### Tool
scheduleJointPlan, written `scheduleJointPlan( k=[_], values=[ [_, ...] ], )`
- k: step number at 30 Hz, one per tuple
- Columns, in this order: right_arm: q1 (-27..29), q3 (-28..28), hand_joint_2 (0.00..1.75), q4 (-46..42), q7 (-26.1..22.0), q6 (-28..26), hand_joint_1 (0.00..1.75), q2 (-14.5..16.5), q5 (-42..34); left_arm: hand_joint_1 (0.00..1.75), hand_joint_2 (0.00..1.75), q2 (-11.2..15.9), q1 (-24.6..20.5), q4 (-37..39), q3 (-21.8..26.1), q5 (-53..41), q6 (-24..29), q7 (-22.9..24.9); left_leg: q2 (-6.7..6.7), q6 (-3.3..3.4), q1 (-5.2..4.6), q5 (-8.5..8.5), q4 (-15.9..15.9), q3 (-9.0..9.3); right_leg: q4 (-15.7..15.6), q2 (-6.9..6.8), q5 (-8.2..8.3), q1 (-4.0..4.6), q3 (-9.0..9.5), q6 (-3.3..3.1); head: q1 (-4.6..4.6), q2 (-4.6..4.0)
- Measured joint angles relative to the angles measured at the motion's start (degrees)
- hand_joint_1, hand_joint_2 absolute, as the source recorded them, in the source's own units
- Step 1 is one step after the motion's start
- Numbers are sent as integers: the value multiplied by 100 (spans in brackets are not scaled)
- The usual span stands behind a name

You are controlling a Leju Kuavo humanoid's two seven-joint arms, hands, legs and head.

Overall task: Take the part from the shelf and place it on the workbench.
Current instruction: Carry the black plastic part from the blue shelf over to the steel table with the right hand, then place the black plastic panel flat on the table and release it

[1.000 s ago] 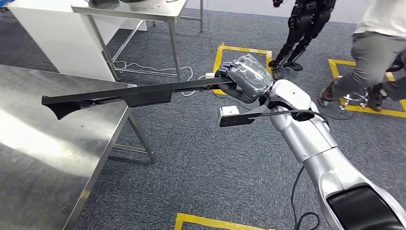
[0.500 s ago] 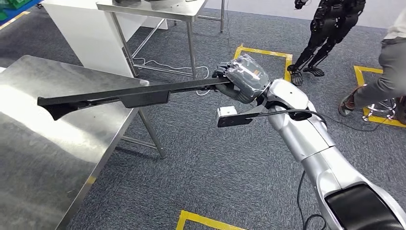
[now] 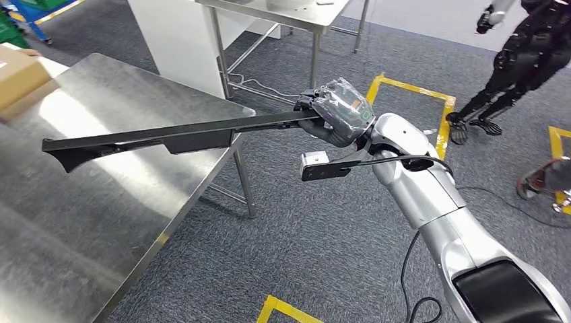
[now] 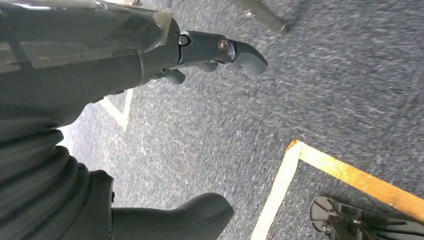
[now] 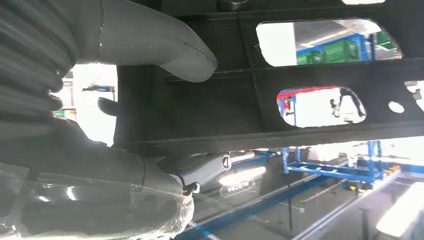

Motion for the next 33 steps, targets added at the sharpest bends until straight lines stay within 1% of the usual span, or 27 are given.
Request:
scheduleJointPlan(
  k=[1, 2, 4, 5, 6, 7, 8, 10, 11, 12, 13, 14, 15, 17, 18, 19, 21, 22, 23, 25, 27, 28, 29, 30, 31, 32, 33],
  values=[
    [-11, 13, 175, 13, -16, -1, 175, 15, 2, 0, 175, 2, 5, 0, 0, -18, -2, -3, -59, -28, -1, -14, 25, -12, -393, 82, 153, -21, 177, 39, 3, 0],
    [-24, 33, 175, 28, -31, -4, 175, 47, 5, 0, 175, 5, 6, 0, 0, -34, -2, -7, -108, -62, -3, -25, 49, -30, -685, 139, 262, -34, 309, 47, 2, 0],
    [-50, 87, 175, 72, -52, -13, 175, 141, 8, 0, 175, 16, 12, 0, 0, -69, -2, -11, -180, -142, 0, -32, 74, -77, -920, 195, 337, -31, 417, 0, 3, 0],
    [-67, 116, 175, 96, -57, -16, 175, 203, 11, 0, 175, 19, 20, 0, 0, -85, -3, -11, -207, -178, 13, -26, 70, -91, -929, 153, 350, -22, 418, -41, 2, 0],
    [-89, 142, 175, 119, -62, -21, 175, 263, 14, 0, 175, 19, 31, 0, 0, -100, -3, -11, -187, -211, 28, -36, 81, -106, -938, 122, 362, -26, 420, -78, 3, 0],
    [-115, 169, 175, 140, -70, -27, 175, 326, 16, 0, 175, 17, 40, 0, 0, -112, -4, -11, -111, -244, 33, -80, 137, -135, -950, 89, 372, -33, 423, -116, -5, 0],
    [-144, 195, 175, 161, -81, -38, 175, 388, 14, 0, 175, 18, 41, 0, 0, -117, -3, -12, 4, -275, 35, -182, 296, -210, -962, 51, 378, -44, 429, -157, -18, 0],
    [-180, 249, 175, 208, -98, -80, 175, 503, 8, 0, 175, 21, 34, 0, 0, -132, -1, -25, 243, -328, 38, -504, 914, -510, -967, -30, 371, -35, 434, -221, -41, 0],
    [-187, 279, 175, 235, -103, -102, 175, 557, 7, 0, 175, 23, 30, 0, -1, -144, 0, -37, 297, -349, 45, -654, 1279, -695, -966, -81, 364, -25, 435, -244, -44, 0],
    [-186, 314, 175, 266, -103, -122, 175, 609, 9, 0, 175, 21, 33, 0, -1, -157, 0, -52, 320, -363, 53, -725, 1530, -830, -966, -132, 359, -18, 436, -256, -42, 0],
    [-184, 349, 175, 295, -100, -139, 175, 658, 14, 0, 175, 18, 38, 0, -2, -173, 0, -69, 336, -371, 59, -700, 1604, -879, -965, -183, 353, -14, 437, -263, -43, 0],
    [-182, 382, 175, 319, -92, -152, 175, 701, 20, 0, 175, 17, 44, 0, -2, -192, 0, -85, 356, -371, 65, -577, 1456, -812, -965, -231, 348, -12, 441, -267, -43, 0],
    [-182, 412, 175, 337, -77, -173, 175, 738, 26, 0, 175, 19, 47, 0, -2, -212, 0, -100, 403, -363, 68, -398, 1134, -647, -965, -278, 342, -12, 447, -266, -43, 0],
    [-185, 458, 175, 354, -32, -225, 175, 782, 31, 0, 175, 26, 36, -1, -2, -266, -1, -128, 594, -323, 44, -133, 412, -263, -962, -367, 317, 24, 463, -238, -40, 0],
    [-187, 478, 175, 360, -7, -253, 175, 790, 29, 0, 175, 30, 27, -1, -2, -295, -2, -138, 650, -291, 25, -84, 200, -151, -963, -413, 302, 46, 471, -216, -34, 0],
    [-186, 495, 175, 368, 14, -276, 175, 791, 26, 0, 175, 31, 22, -1, -2, -324, -3, -146, 666, -259, 3, -85, 110, -108, -967, -460, 288, 68, 483, -192, -25, 0],
    [-183, 510, 175, 381, 44, -315, 175, 787, 19, 0, 175, 34, 31, -1, -3, -373, -9, -161, 542, -182, 1, -73, 86, -101, -972, -542, 260, 85, 499, -139, -10, 0],
    [-179, 511, 175, 386, 51, -333, 175, 783, 16, 0, 175, 34, 40, -1, -3, -393, -14, -173, 491, -149, 9, -57, 62, -84, -929, -508, 225, 84, 491, -115, -5, 0],
    [-177, 510, 175, 389, 55, -353, 175, 773, 15, 0, 175, 34, 43, -1, -4, -415, -23, -184, 446, -107, 23, -38, 38, -67, -808, -421, 157, 82, 441, -104, -2, 0],
    [-155, 509, 175, 408, 54, -396, 175, 739, 17, 0, 175, 36, 34, -2, -4, -455, -43, -207, 346, -56, 33, -20, 17, -50, -201, -185, -107, 64, 159, -132, 12, 0],
    [-102, 511, 175, 446, 54, -422, 175, 705, 36, 0, 175, 41, 26, -2, -6, -488, -53, -216, 213, -38, 34, -20, 19, -51, 530, -82, -351, 57, -221, -154, 24, 0],
    [-75, 513, 175, 469, 54, -426, 175, 697, 49, 0, 175, 42, 27, -2, -6, -501, -55, -217, 143, -38, 34, -20, 22, -50, 667, -62, -362, 55, -312, -135, 26, 0],
    [-57, 514, 175, 489, 55, -426, 175, 695, 59, 0, 175, 41, 30, -2, -7, -512, -56, -218, 73, -40, 33, -20, 25, -49, 556, -43, -274, 53, -283, -97, 27, 0],
    [-50, 515, 175, 503, 54, -427, 175, 695, 65, 0, 175, 39, 33, -2, -8, -520, -56, -219, 10, -43, 33, -21, 30, -48, 268, -10, -130, 49, -166, -54, 27, 0],
    [-50, 515, 175, 513, 54, -427, 175, 696, 68, 0, 175, 37, 33, -2, -8, -524, -57, -221, -56, -52, 34, -24, 36, -51, -154, 80, 48, 32, 20, -14, 29, 0],
    [-53, 515, 175, 519, 54, -428, 175, 698, 68, 0, 175, 34, 32, -2, -9, -526, -57, -225, -115, -72, 22, -33, 56, -60, -526, 166, 194, 18, 194, -1, 27, 0],
    [-54, 516, 175, 524, 54, -429, 175, 701, 67, 0, 175, 34, 32, -2, -9, -528, -57, -228, -165, -94, 15, -41, 69, -72, -770, 226, 282, 5, 312, -8, 22, 0]
  ],
)
